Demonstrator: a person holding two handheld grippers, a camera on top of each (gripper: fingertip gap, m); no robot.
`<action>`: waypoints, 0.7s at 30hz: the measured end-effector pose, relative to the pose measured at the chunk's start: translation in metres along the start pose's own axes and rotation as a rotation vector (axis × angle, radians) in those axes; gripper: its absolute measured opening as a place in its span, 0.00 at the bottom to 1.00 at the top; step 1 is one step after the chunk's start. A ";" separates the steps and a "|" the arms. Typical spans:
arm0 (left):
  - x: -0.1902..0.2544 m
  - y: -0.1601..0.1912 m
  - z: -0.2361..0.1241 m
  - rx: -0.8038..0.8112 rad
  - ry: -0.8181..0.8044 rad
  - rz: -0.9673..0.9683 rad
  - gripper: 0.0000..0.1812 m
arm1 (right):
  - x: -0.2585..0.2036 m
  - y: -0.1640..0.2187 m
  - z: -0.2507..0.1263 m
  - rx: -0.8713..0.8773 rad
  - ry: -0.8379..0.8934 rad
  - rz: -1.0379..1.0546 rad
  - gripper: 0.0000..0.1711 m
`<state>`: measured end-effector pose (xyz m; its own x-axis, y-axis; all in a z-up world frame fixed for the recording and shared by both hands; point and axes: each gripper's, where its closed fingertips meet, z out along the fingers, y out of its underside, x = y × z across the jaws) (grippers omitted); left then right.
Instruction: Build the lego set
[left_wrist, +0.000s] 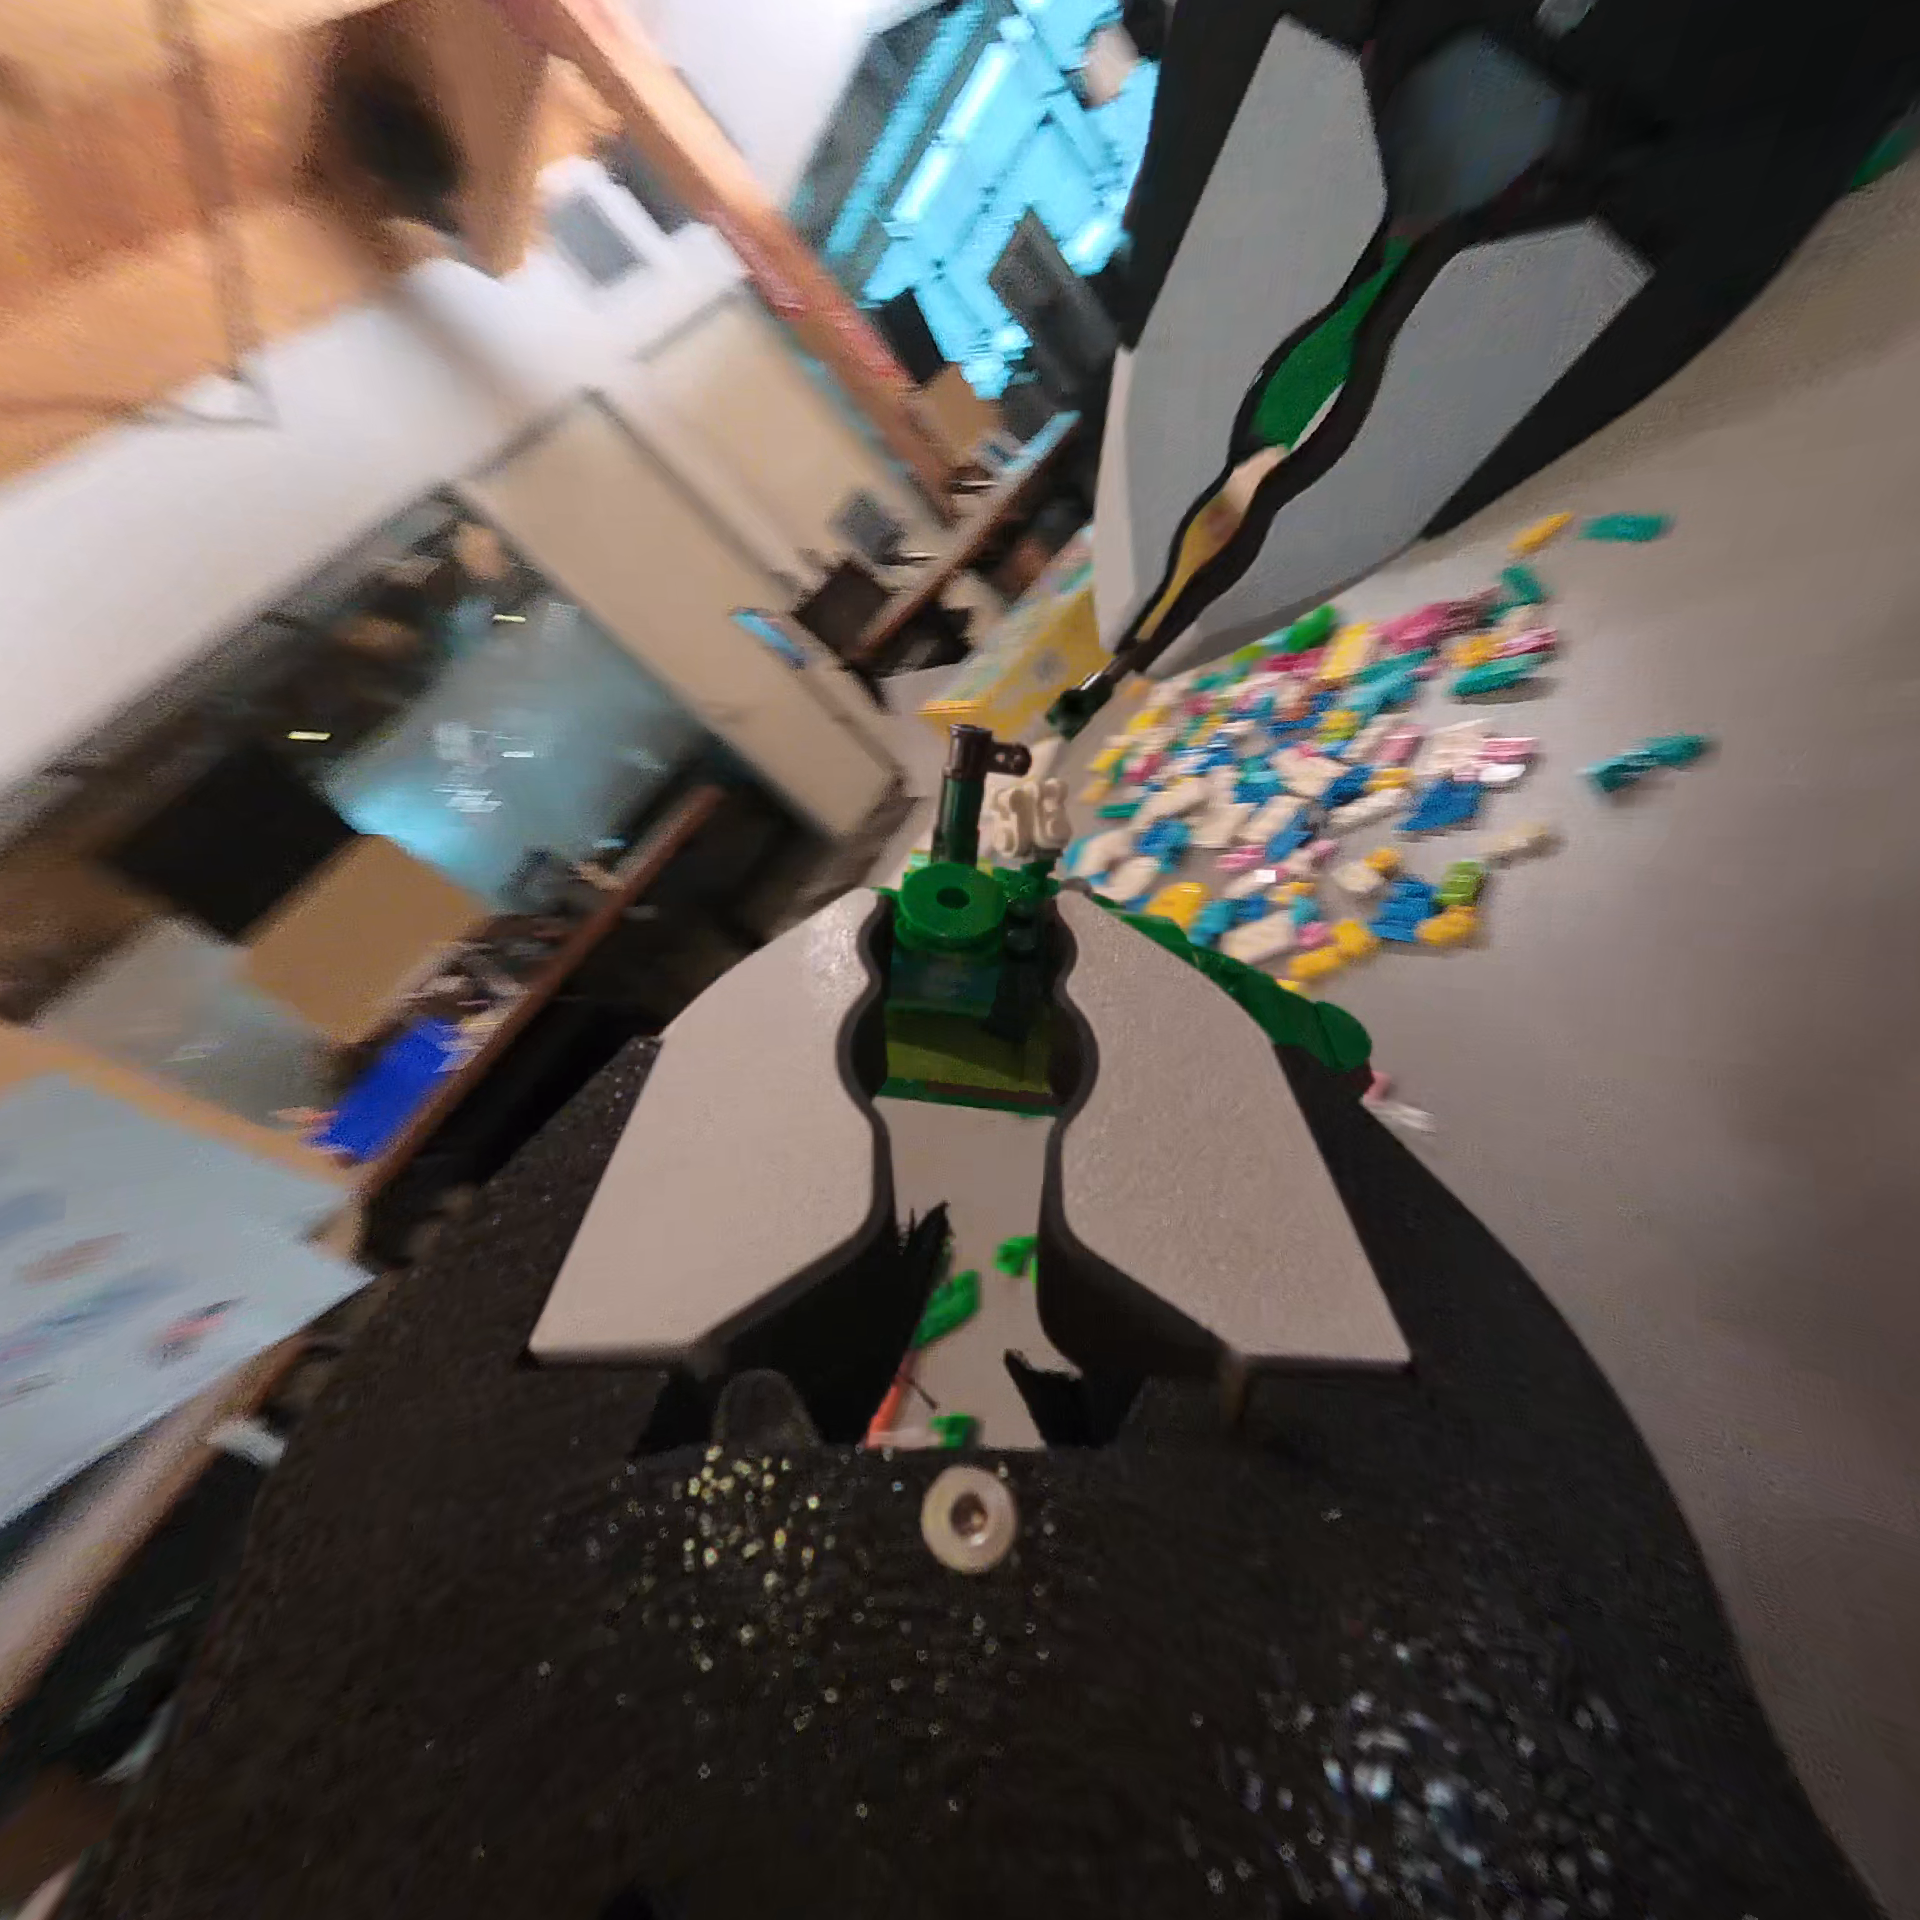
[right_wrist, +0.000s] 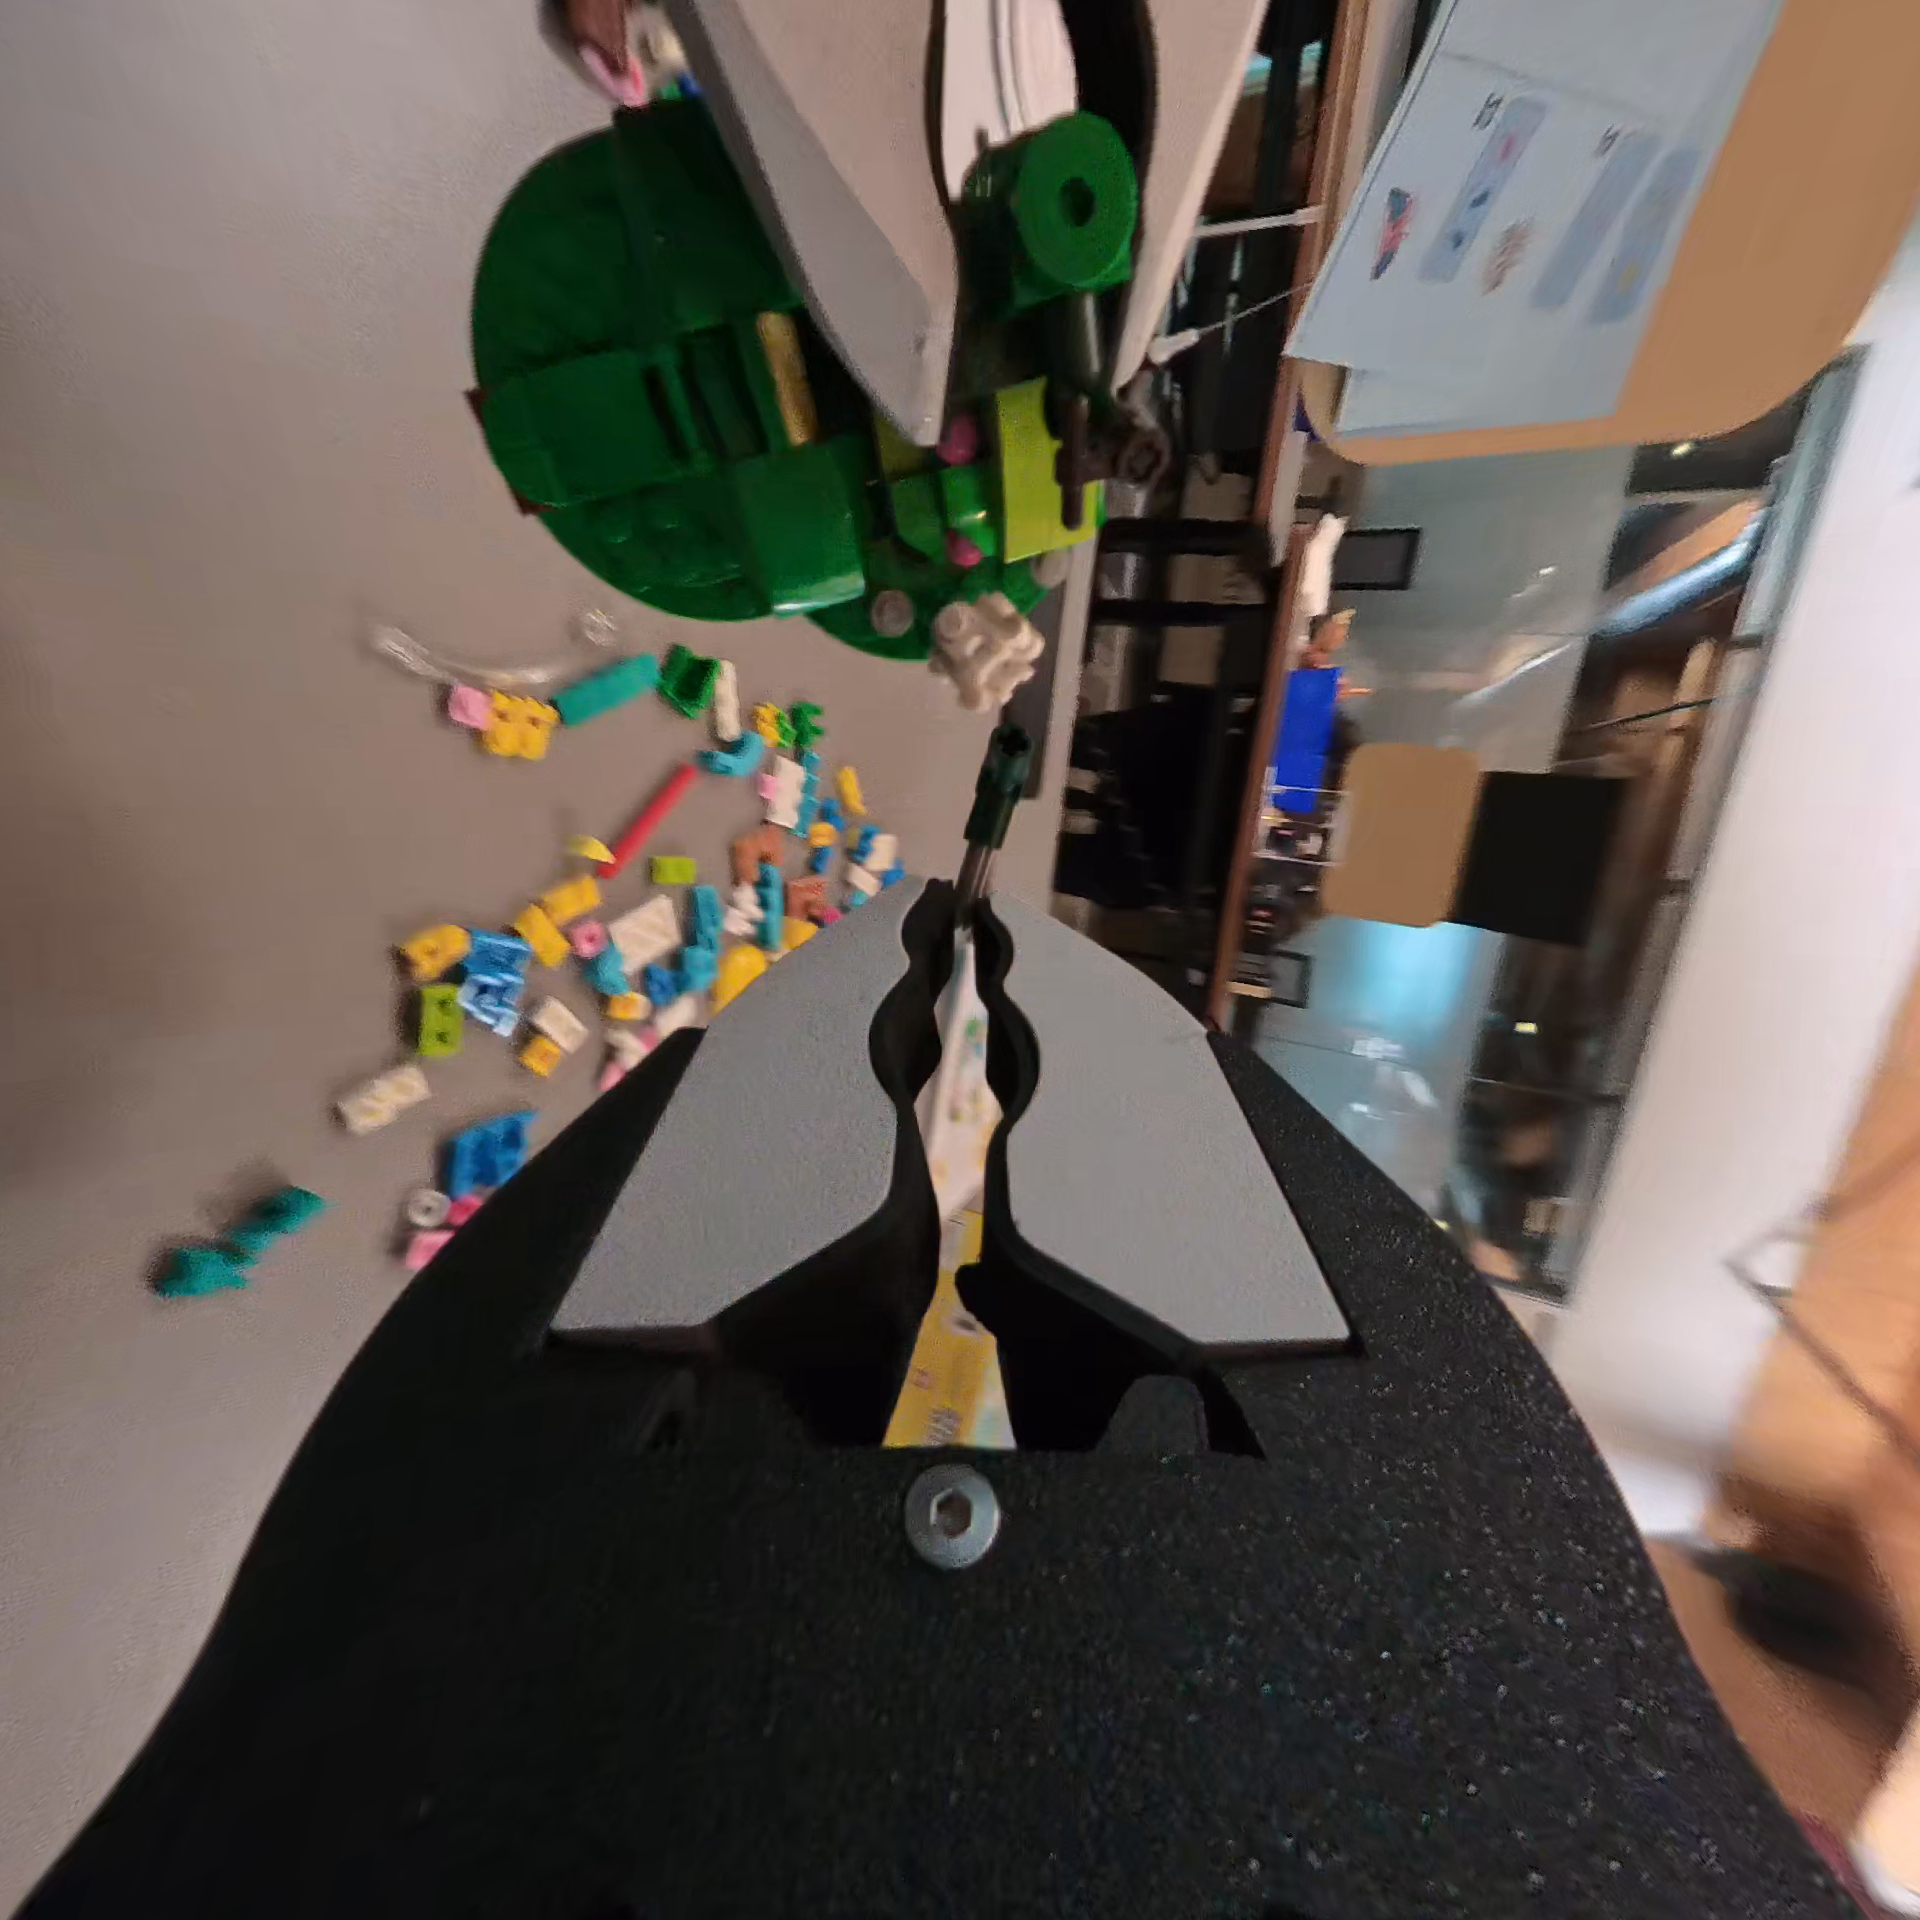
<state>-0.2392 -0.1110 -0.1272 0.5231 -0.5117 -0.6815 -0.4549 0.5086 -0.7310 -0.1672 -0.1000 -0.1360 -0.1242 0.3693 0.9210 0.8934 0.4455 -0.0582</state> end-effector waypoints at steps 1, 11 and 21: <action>-0.003 -0.002 0.000 -0.008 -0.064 0.046 0.14 | 0.006 0.001 -0.002 -0.022 0.025 -0.048 0.02; -0.008 -0.002 0.001 -0.160 -0.293 0.353 0.14 | 0.045 -0.013 0.014 -0.153 0.299 -0.485 0.02; 0.001 -0.006 0.005 -0.129 -0.271 0.376 0.14 | 0.045 -0.017 0.023 -0.069 0.356 -0.621 0.02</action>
<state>-0.2329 -0.1111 -0.1233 0.4662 -0.1010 -0.8789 -0.7252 0.5253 -0.4451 -0.1982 -0.0721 -0.1022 -0.4806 -0.2289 0.8466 0.7304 0.4298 0.5308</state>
